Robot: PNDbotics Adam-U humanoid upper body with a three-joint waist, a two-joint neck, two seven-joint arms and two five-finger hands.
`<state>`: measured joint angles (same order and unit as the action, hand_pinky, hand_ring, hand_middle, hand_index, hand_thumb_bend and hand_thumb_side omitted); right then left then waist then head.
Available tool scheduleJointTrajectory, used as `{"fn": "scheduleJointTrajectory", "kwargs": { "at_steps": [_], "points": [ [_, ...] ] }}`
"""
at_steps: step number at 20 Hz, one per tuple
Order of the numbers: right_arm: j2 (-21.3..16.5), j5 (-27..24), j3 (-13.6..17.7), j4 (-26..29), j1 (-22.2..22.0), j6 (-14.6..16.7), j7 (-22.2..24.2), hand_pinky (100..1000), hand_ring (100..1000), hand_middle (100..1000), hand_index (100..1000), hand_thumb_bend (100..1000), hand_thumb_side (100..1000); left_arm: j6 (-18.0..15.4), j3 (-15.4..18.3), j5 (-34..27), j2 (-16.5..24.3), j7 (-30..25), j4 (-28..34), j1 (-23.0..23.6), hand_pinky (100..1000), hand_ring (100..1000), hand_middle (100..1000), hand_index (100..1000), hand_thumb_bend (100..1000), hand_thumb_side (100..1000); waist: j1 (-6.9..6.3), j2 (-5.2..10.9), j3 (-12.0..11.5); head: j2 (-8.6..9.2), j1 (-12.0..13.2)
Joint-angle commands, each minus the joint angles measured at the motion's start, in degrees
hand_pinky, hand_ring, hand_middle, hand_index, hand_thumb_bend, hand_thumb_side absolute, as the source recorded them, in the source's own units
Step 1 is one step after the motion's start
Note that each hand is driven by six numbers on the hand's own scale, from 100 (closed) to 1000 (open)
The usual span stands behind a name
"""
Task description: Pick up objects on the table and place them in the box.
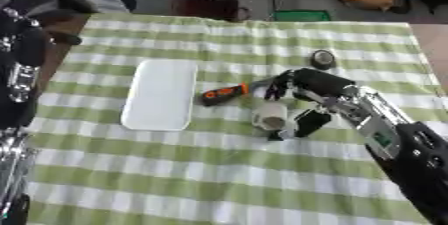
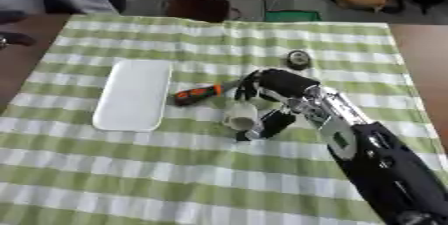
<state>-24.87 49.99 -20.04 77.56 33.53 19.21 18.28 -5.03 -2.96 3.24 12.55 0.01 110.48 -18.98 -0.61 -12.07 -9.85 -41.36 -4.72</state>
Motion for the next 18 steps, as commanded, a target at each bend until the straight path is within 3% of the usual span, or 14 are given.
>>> {"fn": "scheduleJointTrajectory", "kwargs": {
  "at_steps": [1, 3, 4, 6, 9, 10, 13, 14, 18],
  "points": [
    [-0.46, 3.04, 0.00, 0.68, 1.04, 0.84, -1.86, 757, 655, 567, 728, 657, 470, -0.12, 0.07, -0.30, 0.58, -0.25, 0.82, -0.88, 622, 765, 854, 838, 682, 760, -0.15, 0.85, -0.06, -0.44, -0.22],
    [-0.43, 4.33, -0.01, 0.70, 1.04, 1.18, -2.95, 754, 646, 546, 713, 608, 453, -0.13, 0.06, -0.30, 0.57, -0.28, 0.81, -0.89, 622, 766, 855, 839, 681, 761, -0.14, 0.86, -0.12, -0.47, -0.28],
    [-0.42, 4.82, -0.02, 0.68, 1.04, 1.27, -3.48, 749, 632, 523, 698, 528, 415, -0.13, 0.06, -0.31, 0.57, -0.28, 0.81, -0.89, 622, 766, 855, 839, 678, 763, -0.14, 0.87, -0.16, -0.47, -0.31],
    [-0.36, 5.57, -0.07, 0.59, 1.01, 1.29, -4.58, 744, 621, 503, 678, 462, 395, -0.14, 0.06, -0.32, 0.57, -0.25, 0.82, -0.90, 622, 766, 855, 839, 672, 768, -0.15, 0.87, -0.25, -0.43, -0.37],
    [-0.23, 6.71, -0.26, 0.34, 0.92, 1.36, -5.66, 742, 616, 490, 667, 415, 366, -0.15, 0.05, -0.37, 0.55, -0.21, 0.80, -0.88, 622, 766, 855, 839, 670, 770, -0.16, 0.83, -0.31, -0.45, -0.43],
    [-0.19, 7.03, -0.30, 0.24, 0.91, 1.41, -5.92, 739, 610, 477, 654, 346, 334, -0.15, 0.05, -0.39, 0.55, -0.19, 0.81, -0.89, 623, 766, 855, 839, 666, 772, -0.16, 0.82, -0.33, -0.47, -0.45],
    [-0.10, 7.92, -0.42, 0.05, 0.91, 1.55, -6.72, 739, 610, 477, 654, 346, 334, -0.16, 0.05, -0.43, 0.54, -0.16, 0.83, -0.95, 623, 766, 855, 839, 666, 772, -0.16, 0.79, -0.38, -0.47, -0.48],
    [-0.10, 8.15, -0.42, 0.00, 0.94, 1.59, -6.94, 733, 596, 454, 622, 277, 300, -0.16, 0.04, -0.44, 0.54, -0.16, 0.84, -0.95, 623, 766, 855, 839, 659, 776, -0.18, 0.76, -0.40, -0.50, -0.51],
    [-0.06, 9.35, -0.50, -0.33, 0.91, 1.78, -7.84, 730, 591, 446, 611, 275, 300, -0.17, 0.05, -0.50, 0.52, -0.13, 0.89, -0.96, 623, 766, 855, 839, 658, 777, -0.25, 0.67, -0.50, -0.64, -0.60]
  ]
}}
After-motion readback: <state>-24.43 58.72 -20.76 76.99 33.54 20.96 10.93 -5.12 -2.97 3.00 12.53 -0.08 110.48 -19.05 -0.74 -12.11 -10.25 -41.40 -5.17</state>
